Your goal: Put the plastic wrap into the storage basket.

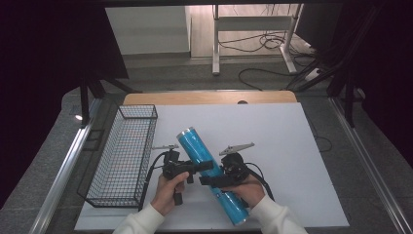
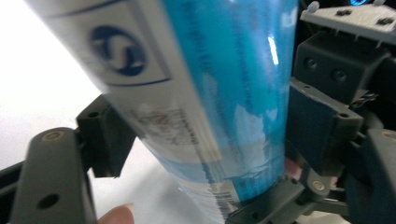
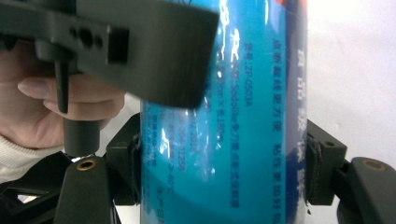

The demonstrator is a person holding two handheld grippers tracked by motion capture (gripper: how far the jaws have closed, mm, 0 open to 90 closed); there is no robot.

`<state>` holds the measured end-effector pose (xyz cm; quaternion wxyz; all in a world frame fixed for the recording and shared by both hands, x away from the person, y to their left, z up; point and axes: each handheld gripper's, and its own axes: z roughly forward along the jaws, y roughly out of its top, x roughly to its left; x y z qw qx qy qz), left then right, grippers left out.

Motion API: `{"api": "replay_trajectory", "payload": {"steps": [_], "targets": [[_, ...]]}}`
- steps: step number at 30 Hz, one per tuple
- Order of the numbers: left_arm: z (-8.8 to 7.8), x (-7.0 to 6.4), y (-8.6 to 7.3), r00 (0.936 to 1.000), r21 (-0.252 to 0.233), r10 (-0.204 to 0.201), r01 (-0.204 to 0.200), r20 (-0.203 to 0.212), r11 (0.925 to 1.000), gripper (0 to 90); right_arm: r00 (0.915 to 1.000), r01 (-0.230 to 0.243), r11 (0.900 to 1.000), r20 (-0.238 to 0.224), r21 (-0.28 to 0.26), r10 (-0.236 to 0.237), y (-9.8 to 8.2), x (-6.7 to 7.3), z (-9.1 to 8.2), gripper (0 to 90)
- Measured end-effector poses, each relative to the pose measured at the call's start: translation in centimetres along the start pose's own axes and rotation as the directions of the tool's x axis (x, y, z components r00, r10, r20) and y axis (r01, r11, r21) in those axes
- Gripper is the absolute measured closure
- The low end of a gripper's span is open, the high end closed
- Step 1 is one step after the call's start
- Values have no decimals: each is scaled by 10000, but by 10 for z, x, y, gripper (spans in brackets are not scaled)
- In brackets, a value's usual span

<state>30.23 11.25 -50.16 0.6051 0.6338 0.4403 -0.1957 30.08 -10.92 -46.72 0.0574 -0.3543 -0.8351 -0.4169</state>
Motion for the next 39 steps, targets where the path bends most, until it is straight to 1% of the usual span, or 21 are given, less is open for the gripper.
{"api": "replay_trajectory", "payload": {"steps": [1, 3, 8, 10, 12, 13, 14, 16, 17, 20, 22, 24, 28, 30, 31, 33, 35, 36, 37, 38, 39], "targets": [[-1, 1, 0, 9999, -35, -86, 87, 79, 10000, 257, 10000, 0, 10000, 6, -17, 0, 0, 1, 1, 313], [-2, -1, 0, 10000, -37, 71, -71, 24, 10000, 277, 10000, 39, 10000, 59, -1, -39, 0, 3, 2, 313], [-6, -1, 2, 9995, -99, -232, 234, 200, 9997, 295, 10000, -3, 9998, -32, -197, 2, 0, 4, 3, 310], [-8, -1, 3, 9991, -86, -265, 268, 333, 9996, 303, 9998, -2, 9995, -202, -324, -5, 0, 4, 3, 301], [-10, -1, 4, 9983, -98, -310, 316, 498, 9995, 309, 9991, -84, 9990, -425, -447, 65, 0, 4, 2, 264], [-11, -1, 4, 9983, -103, -283, 289, 502, 9995, 312, 9985, -17, 9988, -548, -493, -10, 0, 5, 1, 234], [-12, -2, 5, 9984, -107, -281, 286, 500, 9995, 314, 9983, 77, 9987, -568, -499, -105, 0, 6, 0, 205], [-15, -1, 6, 9984, -164, -273, 281, 496, 9995, 316, 9987, 441, 9974, -219, -577, -454, 1, 10, -6, 143], [-17, -1, 6, 9986, -206, -230, 240, 482, 9995, 317, 9978, 639, 9962, -150, -596, -649, 0, 12, -10, 119], [-24, -2, 8, 9992, -351, -83, 96, 383, 9993, 318, 9957, 927, 9933, 138, -685, -919, -3, 11, -27, 94], [-28, -2, 9, 9994, -412, -65, 79, 348, 9991, 319, 9957, 926, 9932, 153, -707, -917, -7, 7, -38, 83], [-31, -3, 10, 9993, -462, -76, 92, 363, 9989, 319, 9957, 894, 9926, 327, -818, -870, -13, 1, -50, 83], [-39, -8, 12, 9995, -644, -78, 99, 320, 9979, 319, 9970, 630, 9928, 520, -1022, -579, -26, -18, -72, 83], [-44, -11, 14, 9995, -756, -44, 67, 305, 9971, 320, 9970, 371, 9934, 719, -1089, -294, -34, -28, -83, 84], [-46, -11, 15, 9995, -737, -4, 27, 311, 9973, 320, 9963, 167, 9935, 857, -1123, -71, -38, -35, -89, 84], [-50, -13, 17, 9997, -804, -18, 39, 264, 9968, 320, 9948, 53, 9941, 1021, -1083, 58, -43, -41, -93, 84], [-55, -16, 20, 9999, -832, 16, -2, 172, 9965, 320, 9900, -70, 9950, 1399, -991, 209, -47, -49, -98, 84], [-59, -17, 22, 9999, -921, -68, 80, 130, 9957, 320, 9889, -152, 9947, 1452, -1013, 299, -49, -52, -98, 85], [-62, -18, 24, 10000, -887, 2, 5, 85, 9961, 320, 9876, -256, 9943, 1517, -1037, 413, -50, -56, -99, 85], [-66, -19, 26, 10000, -950, -26, 33, 70, 9955, 321, 9847, -320, 9940, 1672, -1046, 493, -52, -61, -101, 87], [-70, -19, 27, 10000, -979, -47, 54, 79, 9952, 321, 9847, -320, 9940, 1672, -1046, 493, -52, -61, -101, 87]]}}
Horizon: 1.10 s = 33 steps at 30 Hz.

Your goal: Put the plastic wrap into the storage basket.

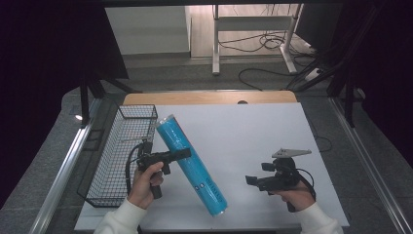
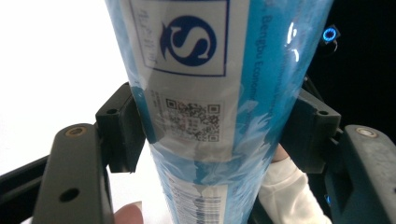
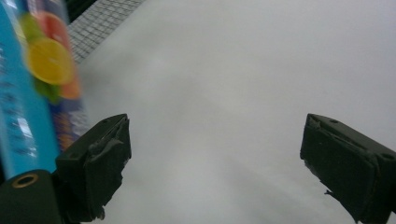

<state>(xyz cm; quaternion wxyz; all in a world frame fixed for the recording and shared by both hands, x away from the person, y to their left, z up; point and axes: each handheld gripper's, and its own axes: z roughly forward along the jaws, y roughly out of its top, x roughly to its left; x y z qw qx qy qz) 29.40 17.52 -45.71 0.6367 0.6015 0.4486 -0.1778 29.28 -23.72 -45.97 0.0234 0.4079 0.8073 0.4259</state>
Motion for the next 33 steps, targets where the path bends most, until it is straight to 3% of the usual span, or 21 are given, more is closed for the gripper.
{"api": "replay_trajectory", "payload": {"steps": [6, 12, 16, 20, 24, 33], "targets": [[-23, -4, 12, 10000, -359, -66, 65, -7, 9993, 321, 9997, -74, 10000, 238, 60, 72, -1, -7, 0, 88], [-49, -12, 24, 9989, -647, 231, -257, -401, 9976, 321, 9990, -18, 9999, 443, 99, 14, -2, -7, 1, 89], [-69, -12, 32, 9974, -935, 206, -270, -689, 9952, 321, 9987, -43, 10000, 500, 67, 40, -2, -8, 2, 90], [-89, -11, 41, 9936, -1119, 280, -402, -1093, 9929, 321, 9983, -92, 9999, 569, 99, 86, -2, -10, 2, 90], [-106, -8, 45, 9920, -1202, 240, -390, -1238, 9920, 322, 9980, -94, 9999, 622, 109, 87, -3, -11, 2, 91], [-152, -3, 54, 9816, -1433, 219, -497, -1898, 9884, 322, 9972, -122, 9997, 742, 191, 107, -3, -12, 3, 93]]}}
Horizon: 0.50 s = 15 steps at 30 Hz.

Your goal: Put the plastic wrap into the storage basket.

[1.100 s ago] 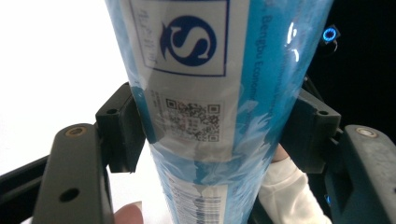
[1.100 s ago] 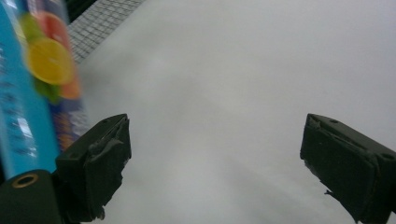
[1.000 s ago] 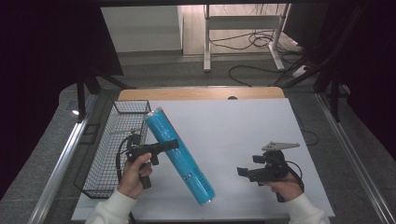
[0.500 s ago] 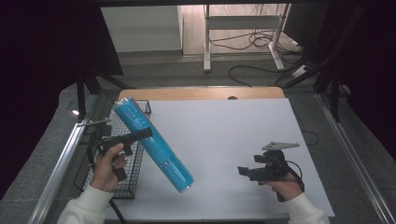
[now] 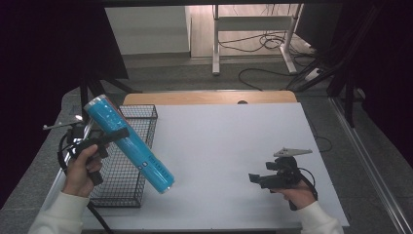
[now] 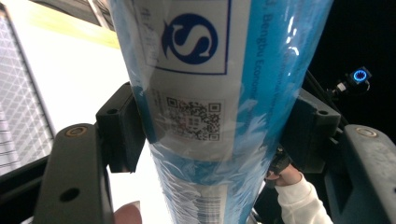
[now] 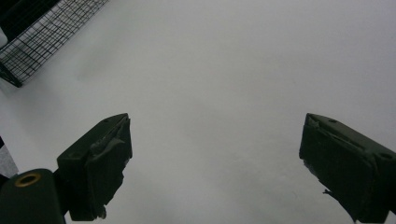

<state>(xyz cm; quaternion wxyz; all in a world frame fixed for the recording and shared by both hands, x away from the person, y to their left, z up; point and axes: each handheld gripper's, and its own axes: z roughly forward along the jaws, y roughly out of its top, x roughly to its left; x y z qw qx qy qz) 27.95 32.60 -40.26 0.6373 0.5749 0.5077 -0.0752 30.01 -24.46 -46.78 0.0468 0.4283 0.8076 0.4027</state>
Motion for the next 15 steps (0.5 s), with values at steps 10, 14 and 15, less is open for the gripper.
{"api": "replay_trajectory", "payload": {"steps": [10, 14, 15], "targets": [[-36, 9, 18, 9959, 105, 157, -148, -885, 9998, 322, 9999, 16, 10000, 102, 58, -16, -1, -1, 2, 93], [-46, 11, 25, 9937, 128, 168, -155, -1105, 9998, 322, 9999, 9, 10000, 125, 60, -9, -1, -2, 2, 93], [-48, 12, 27, 9934, 126, 175, -162, -1132, 9998, 322, 9999, 2, 10000, 130, 63, -3, -1, -2, 2, 93]]}}
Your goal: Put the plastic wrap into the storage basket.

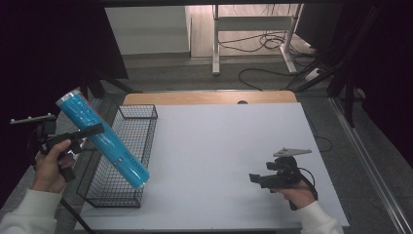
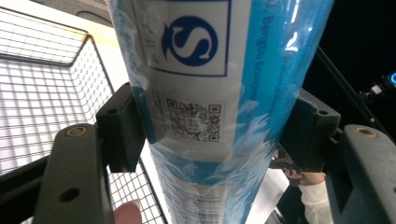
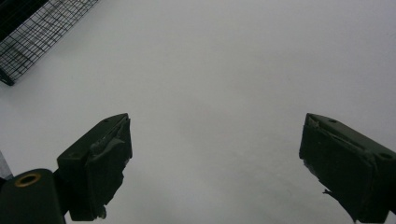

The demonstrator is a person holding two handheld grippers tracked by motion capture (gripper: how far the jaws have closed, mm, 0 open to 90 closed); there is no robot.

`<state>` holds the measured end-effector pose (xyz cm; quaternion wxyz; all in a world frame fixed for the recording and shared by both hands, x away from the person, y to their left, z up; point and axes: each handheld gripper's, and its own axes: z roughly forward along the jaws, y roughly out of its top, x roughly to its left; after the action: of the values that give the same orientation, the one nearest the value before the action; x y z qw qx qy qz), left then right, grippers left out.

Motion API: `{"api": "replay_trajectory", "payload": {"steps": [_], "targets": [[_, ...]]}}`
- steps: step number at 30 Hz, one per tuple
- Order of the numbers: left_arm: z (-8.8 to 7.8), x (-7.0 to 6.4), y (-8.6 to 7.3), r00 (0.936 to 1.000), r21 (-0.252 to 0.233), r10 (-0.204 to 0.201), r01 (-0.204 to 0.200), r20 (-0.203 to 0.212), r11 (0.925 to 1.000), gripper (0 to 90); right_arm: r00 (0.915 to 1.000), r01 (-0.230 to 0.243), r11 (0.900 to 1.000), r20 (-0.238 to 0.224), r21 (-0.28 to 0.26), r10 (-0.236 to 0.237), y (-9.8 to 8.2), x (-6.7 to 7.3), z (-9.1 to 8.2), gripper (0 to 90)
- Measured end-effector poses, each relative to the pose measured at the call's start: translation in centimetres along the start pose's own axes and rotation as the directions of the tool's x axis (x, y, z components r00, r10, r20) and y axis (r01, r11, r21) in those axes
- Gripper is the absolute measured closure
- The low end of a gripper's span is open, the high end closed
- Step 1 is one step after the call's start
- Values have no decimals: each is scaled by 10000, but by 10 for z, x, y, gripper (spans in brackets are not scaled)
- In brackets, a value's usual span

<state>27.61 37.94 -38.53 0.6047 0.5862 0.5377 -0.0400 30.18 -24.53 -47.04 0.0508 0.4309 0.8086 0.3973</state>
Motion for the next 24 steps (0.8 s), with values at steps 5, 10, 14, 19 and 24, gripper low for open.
{"api": "replay_trajectory", "payload": {"steps": [5, 10, 14, 19, 24], "targets": [[-9, 1, 10, 9995, 5, 145, -145, -279, 9999, 322, 10000, -48, 10000, 22, 49, 48, -1, -1, 0, 93], [-19, -2, 20, 9994, 46, 300, -299, -168, 9995, 322, 10000, -70, 10000, 40, 48, 70, 0, -2, 0, 93], [-26, -6, 26, 9976, 276, 504, -491, -466, 9984, 322, 10000, -77, 9999, 49, 64, 77, -1, -2, 0, 93], [-26, -6, 28, 9940, 844, 576, -498, -926, 9952, 322, 10000, -94, 9999, 31, 95, 93, 0, -2, 1, 93], [-15, -1, 29, 9849, 1524, 859, -628, -1502, 9863, 322, 10000, -95, 9999, 28, 110, 94, -1, -2, 1, 93]]}}
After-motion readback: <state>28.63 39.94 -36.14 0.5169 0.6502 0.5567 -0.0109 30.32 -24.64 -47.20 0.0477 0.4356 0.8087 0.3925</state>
